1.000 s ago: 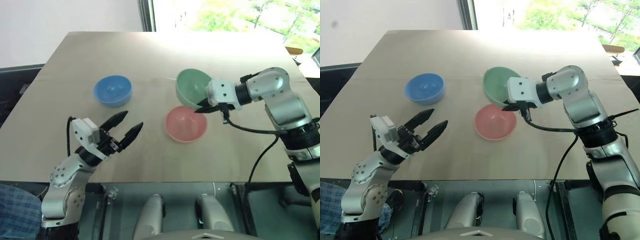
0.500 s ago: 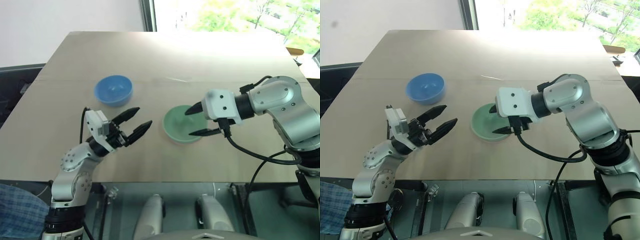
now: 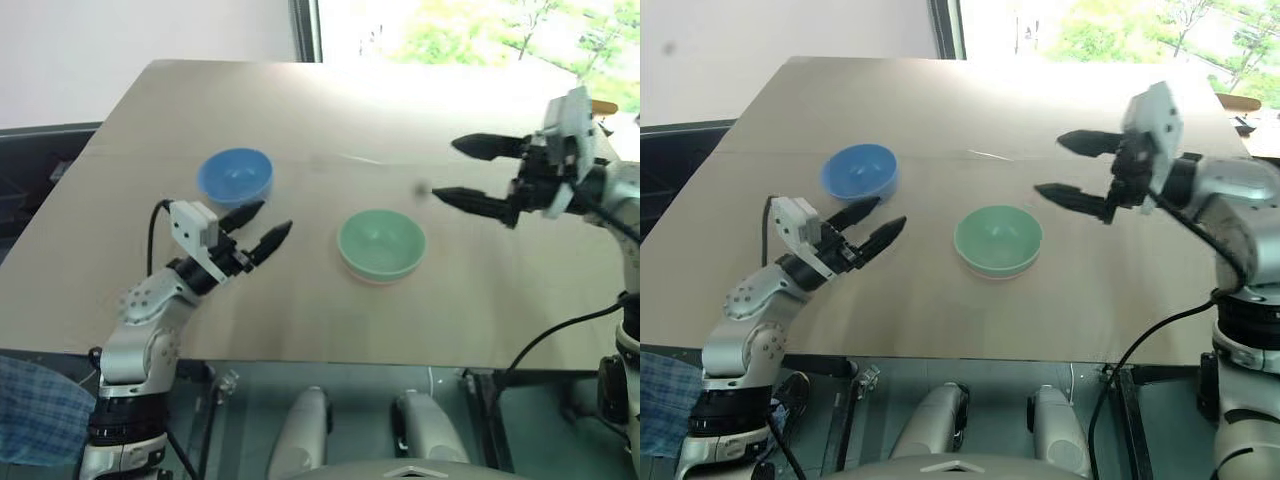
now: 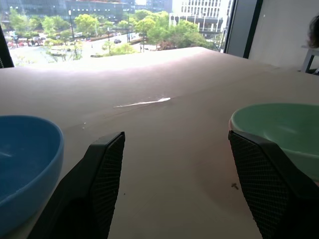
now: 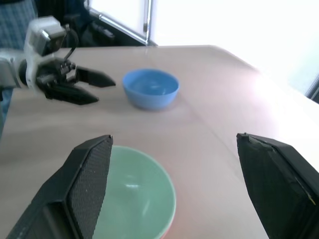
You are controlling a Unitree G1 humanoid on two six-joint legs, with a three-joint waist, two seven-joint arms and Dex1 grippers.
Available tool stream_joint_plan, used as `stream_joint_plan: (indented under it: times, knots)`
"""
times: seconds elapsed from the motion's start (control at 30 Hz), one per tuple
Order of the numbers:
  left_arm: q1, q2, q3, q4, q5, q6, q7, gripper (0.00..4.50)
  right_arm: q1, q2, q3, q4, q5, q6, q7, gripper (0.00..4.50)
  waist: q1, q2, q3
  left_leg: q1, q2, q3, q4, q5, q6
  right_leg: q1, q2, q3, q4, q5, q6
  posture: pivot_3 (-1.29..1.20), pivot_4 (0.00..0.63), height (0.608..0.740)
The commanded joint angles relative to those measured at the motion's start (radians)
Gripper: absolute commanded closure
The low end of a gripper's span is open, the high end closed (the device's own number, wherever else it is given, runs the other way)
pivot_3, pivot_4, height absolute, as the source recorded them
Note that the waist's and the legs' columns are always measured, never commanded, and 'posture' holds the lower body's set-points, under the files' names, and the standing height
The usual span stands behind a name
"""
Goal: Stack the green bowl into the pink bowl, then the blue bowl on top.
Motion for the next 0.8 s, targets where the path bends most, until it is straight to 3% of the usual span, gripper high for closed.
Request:
stream_joint_plan:
  times: [0.03,0.1,0.3,0.77,0.8]
  knots:
    - [-0.097,0.075,0.003,0.043,0.123,0.106,0.125,0.98,0.075,-0.064,-0.139,-0.024,0.098,-0.023,0.040,0.34,0.000,0.000,0.000,0.000,0.000,0.000,0.000,0.000,0.000,0.000,0.000,0.000,0.000,0.000,0.000,0.00,0.150,0.740]
    - [-0.160,0.102,-0.007,0.064,0.150,0.177,0.158,0.98,0.130,-0.094,-0.184,-0.049,0.155,0.002,0.052,0.34,0.000,0.000,0.000,0.000,0.000,0.000,0.000,0.000,0.000,0.000,0.000,0.000,0.000,0.000,0.000,0.00,0.150,0.740]
    - [-0.239,0.170,-0.097,0.149,0.276,0.137,0.116,0.98,0.206,-0.142,-0.201,-0.065,0.200,-0.026,0.026,0.34,-0.009,0.000,0.000,0.001,0.000,0.003,-0.001,0.000,0.000,0.000,0.000,0.002,0.000,0.000,0.000,0.00,0.150,0.740]
    - [-0.311,0.168,-0.160,0.343,0.389,0.037,0.067,0.98,0.220,-0.173,-0.143,-0.051,0.210,-0.095,-0.026,0.34,-0.011,0.000,0.000,0.001,0.000,0.002,0.000,0.000,0.000,0.000,0.000,0.002,0.000,0.000,0.000,0.00,0.150,0.740]
    - [-0.328,0.168,-0.167,0.367,0.396,0.021,0.061,1.23,0.212,-0.173,-0.136,-0.047,0.211,-0.096,-0.030,0.29,-0.011,0.000,0.000,0.001,0.000,0.002,0.000,0.000,0.000,0.000,0.000,0.001,0.001,0.000,0.000,0.00,0.150,0.740]
